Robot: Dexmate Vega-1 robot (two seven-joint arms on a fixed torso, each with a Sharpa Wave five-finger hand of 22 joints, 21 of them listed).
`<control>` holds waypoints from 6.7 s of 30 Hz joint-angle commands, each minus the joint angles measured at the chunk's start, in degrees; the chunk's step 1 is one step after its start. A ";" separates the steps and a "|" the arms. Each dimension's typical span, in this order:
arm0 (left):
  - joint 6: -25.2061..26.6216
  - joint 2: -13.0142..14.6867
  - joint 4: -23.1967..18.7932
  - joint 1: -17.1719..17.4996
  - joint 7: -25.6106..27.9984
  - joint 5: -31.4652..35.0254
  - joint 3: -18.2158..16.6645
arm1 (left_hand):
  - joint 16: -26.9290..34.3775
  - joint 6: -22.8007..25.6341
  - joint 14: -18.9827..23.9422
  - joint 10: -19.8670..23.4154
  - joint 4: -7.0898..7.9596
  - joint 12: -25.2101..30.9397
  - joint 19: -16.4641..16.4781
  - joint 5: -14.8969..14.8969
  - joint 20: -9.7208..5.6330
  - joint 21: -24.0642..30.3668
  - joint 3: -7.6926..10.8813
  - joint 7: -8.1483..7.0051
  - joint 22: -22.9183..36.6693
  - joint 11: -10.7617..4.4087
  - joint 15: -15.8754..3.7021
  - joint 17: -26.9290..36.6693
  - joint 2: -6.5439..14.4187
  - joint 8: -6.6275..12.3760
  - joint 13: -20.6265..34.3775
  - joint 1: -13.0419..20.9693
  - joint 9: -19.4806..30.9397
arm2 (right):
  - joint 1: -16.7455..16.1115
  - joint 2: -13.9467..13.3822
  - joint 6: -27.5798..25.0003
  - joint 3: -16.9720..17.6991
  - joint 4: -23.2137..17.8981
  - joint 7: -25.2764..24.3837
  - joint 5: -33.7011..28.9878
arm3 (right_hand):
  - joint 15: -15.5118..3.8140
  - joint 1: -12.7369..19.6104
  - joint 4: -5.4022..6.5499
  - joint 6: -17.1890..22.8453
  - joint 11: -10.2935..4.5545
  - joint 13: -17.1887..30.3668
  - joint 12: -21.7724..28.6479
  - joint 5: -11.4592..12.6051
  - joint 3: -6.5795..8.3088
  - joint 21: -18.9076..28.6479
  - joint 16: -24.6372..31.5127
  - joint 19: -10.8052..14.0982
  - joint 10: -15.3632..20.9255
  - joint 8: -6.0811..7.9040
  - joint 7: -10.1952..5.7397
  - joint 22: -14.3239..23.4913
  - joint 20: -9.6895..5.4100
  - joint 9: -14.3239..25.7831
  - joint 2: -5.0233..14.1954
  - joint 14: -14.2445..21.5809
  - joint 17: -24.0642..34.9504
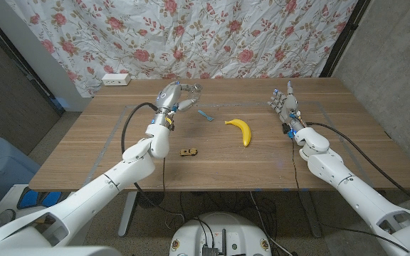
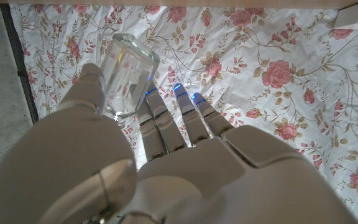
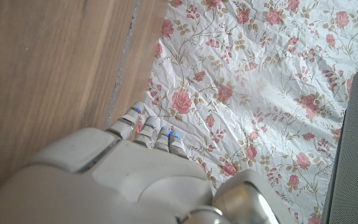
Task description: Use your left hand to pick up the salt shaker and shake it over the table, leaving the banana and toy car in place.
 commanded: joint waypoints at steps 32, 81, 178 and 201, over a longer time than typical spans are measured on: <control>-1.93 1.72 -0.06 4.53 -6.49 -24.84 -6.41 | -0.23 -7.23 -8.52 -9.89 -0.22 -0.75 -4.63 -0.02 1.76 -0.27 0.51 1.46 0.36 0.05 -4.08 0.17 2.00 -1.61 -0.13 -1.70 -0.36 | 0.00 0.00 -0.03 0.00 -0.01 0.00 0.00 | -2.01 -0.02 0.32 -0.04 -0.04 0.20 0.42 0.40 -0.08 0.36 0.22 0.29 -0.32 0.20 0.53 0.30 -0.07 0.21 5.85 -0.35 0.29; -10.94 2.65 6.97 5.92 -5.41 -27.29 -5.27 | 0.34 -7.84 -9.81 -10.68 -0.42 0.31 -6.54 -0.06 1.72 0.02 0.66 1.63 0.33 0.00 -5.39 0.14 2.52 -0.61 -0.23 -2.27 -0.49 | 0.01 0.00 -0.02 0.00 0.00 0.01 0.00 | -2.04 -0.02 0.32 -0.04 -0.08 0.20 0.41 0.41 -0.08 0.36 0.24 0.31 -0.35 0.20 0.46 0.30 -0.06 0.21 5.85 -0.32 0.29; -11.24 6.69 10.16 4.95 -7.97 -20.32 -2.04 | 0.03 -15.90 -13.40 -18.88 -0.72 -0.76 -8.63 0.10 1.96 -0.02 0.06 -0.04 0.30 0.36 -3.62 0.24 0.07 -1.62 -0.21 -3.91 -0.37 | 0.00 -0.01 -0.04 0.01 -0.02 0.01 0.00 | -2.07 -0.02 0.32 -0.04 -0.08 0.20 0.46 0.40 -0.08 0.36 0.23 0.29 -0.23 0.20 0.49 0.30 -0.04 0.21 5.84 -0.34 0.29; -14.93 8.60 9.49 5.53 -11.35 -24.23 -4.37 | -0.42 -25.60 -22.35 -31.59 0.19 -0.87 -14.13 -0.17 2.39 -0.43 -2.04 1.22 0.23 4.29 -0.83 0.31 -2.95 -1.58 -0.52 -8.11 -0.61 | 0.01 0.00 -0.02 0.00 0.00 0.01 0.00 | -1.93 -0.02 0.32 -0.03 -0.05 0.20 0.41 0.41 -0.08 0.35 0.21 0.28 -0.35 0.20 0.50 0.30 -0.04 0.21 5.85 -0.38 0.29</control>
